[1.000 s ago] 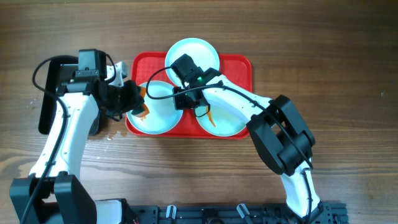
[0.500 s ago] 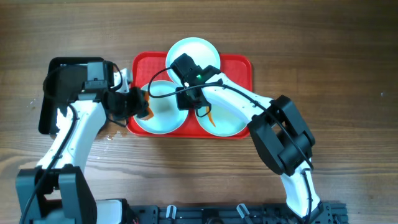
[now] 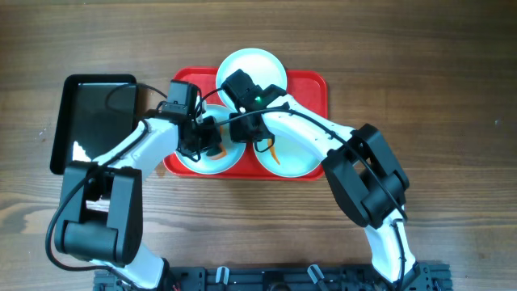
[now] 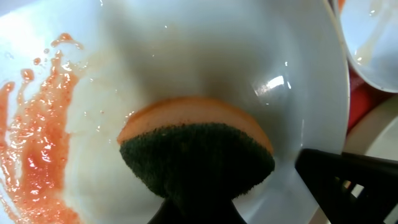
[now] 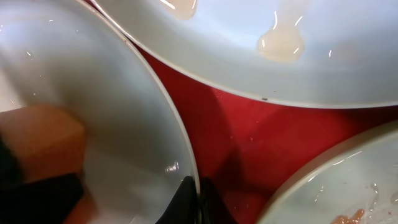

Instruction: Clean dirty plates on tray and stack at the side

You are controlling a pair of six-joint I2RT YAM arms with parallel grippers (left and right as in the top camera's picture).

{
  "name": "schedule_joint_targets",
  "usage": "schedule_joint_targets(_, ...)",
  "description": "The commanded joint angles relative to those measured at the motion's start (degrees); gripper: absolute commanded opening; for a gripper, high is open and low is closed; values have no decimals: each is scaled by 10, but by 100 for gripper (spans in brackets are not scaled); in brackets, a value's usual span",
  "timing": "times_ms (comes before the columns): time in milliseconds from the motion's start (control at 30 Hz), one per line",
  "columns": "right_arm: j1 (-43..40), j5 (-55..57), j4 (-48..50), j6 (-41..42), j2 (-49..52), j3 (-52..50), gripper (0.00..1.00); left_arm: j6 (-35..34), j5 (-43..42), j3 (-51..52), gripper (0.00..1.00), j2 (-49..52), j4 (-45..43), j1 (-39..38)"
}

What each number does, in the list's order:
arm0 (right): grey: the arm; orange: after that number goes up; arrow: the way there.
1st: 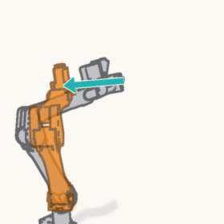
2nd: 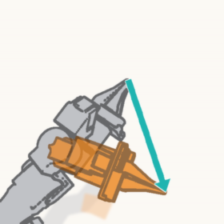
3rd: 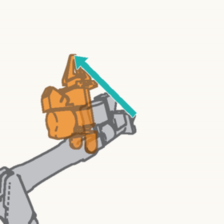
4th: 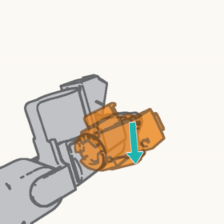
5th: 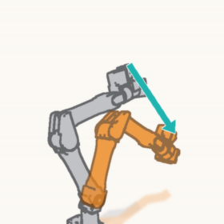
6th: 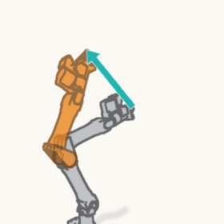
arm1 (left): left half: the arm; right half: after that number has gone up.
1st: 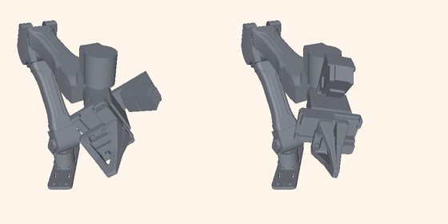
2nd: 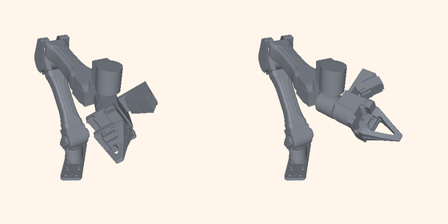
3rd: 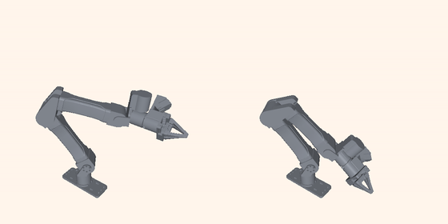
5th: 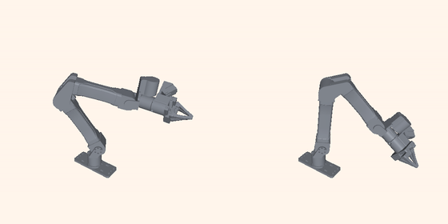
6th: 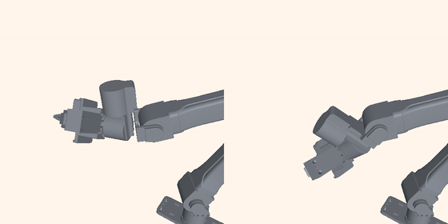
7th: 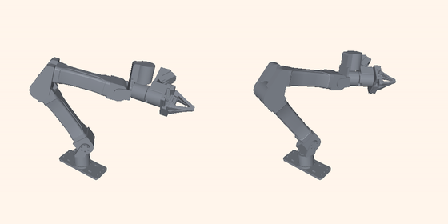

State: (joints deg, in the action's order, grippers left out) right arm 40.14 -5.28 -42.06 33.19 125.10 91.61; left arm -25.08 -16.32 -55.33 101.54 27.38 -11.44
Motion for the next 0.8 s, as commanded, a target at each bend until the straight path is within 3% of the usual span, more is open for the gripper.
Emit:
schedule_joint_targets(0, 1, 23, -5, 2, 6, 7, 4, -10, 66, 3, 4, 13, 5, -7)
schedule_joint_targets(333, 1, 23, -11, 2, 6, 7, 4, 37, 295, 1, 4, 41, 51, -7)
schedule_joint_targets(433, 1, 23, -11, 2, 6, 7, 4, 36, 250, -43, 4, 17, 98, -7)
schedule_joint_targets(533, 1, 23, -10, 2, 6, 7, 4, 36, 49, -70, 4, -33, 94, -7)
schedule_joint_targets(567, 1, 23, -10, 3, 6, 7, 4, 36, 16, -70, 4, -34, 86, -8)
schedule_joint_targets(767, 1, 16, -6, 5, 6, 7, 4, 10, 7, -64, 4, 15, 66, -18)
